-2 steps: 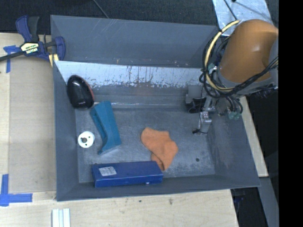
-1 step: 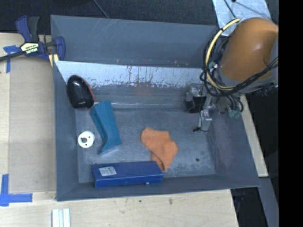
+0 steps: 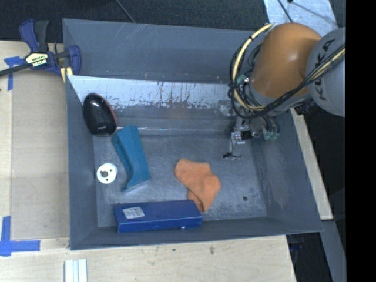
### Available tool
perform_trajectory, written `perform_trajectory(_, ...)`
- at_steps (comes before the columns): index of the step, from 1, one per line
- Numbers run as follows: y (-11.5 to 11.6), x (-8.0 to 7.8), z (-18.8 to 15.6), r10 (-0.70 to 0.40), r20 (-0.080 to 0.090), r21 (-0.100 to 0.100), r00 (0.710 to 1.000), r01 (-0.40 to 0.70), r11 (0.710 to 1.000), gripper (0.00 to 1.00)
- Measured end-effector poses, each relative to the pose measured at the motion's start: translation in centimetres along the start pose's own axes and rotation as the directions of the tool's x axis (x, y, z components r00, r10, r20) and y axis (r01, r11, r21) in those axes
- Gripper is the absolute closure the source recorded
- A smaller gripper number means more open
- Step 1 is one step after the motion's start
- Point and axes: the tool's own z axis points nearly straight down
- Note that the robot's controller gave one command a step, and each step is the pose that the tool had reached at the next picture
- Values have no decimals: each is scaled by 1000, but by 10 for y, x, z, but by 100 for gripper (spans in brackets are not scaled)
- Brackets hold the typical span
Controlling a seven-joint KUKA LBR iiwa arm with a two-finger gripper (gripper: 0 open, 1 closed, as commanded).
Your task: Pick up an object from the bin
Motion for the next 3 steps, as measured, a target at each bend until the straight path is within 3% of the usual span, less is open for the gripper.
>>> perform_trajectory(1,20,12,40,-49,-9,-3,999,49,999,0)
perform_trajectory(2,42,13,74,-39,-8,-3,999,39,999,0)
perform_trajectory(3,45,62,97,-1,-9,-3,1000,1,1000,100)
